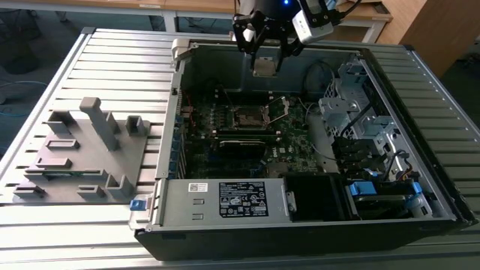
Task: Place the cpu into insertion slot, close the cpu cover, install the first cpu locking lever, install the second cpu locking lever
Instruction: 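Place the cpu into insertion slot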
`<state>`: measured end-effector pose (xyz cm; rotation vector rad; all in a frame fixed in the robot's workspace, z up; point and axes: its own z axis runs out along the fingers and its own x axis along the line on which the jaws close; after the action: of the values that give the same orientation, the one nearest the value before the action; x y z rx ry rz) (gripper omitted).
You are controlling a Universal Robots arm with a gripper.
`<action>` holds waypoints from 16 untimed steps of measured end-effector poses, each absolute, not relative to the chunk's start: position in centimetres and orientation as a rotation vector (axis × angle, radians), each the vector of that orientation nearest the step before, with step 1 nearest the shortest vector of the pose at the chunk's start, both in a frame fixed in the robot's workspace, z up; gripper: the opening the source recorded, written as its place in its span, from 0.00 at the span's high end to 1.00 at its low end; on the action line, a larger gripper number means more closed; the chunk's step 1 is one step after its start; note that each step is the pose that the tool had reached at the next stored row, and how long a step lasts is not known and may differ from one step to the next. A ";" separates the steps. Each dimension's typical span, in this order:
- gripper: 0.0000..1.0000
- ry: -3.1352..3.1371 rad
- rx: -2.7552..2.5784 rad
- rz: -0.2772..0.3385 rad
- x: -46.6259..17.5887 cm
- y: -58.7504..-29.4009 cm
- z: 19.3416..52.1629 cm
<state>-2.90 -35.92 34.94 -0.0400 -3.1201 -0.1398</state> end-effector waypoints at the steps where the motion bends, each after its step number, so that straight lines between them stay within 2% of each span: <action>1: 0.46 -3.120 -0.040 -0.140 -2.9 -35.9 34.9; 16: 0.46 -3.120 -0.040 -0.140 -2.9 -35.9 34.6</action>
<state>-2.90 -35.91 34.62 -0.0399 -3.1202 -0.1405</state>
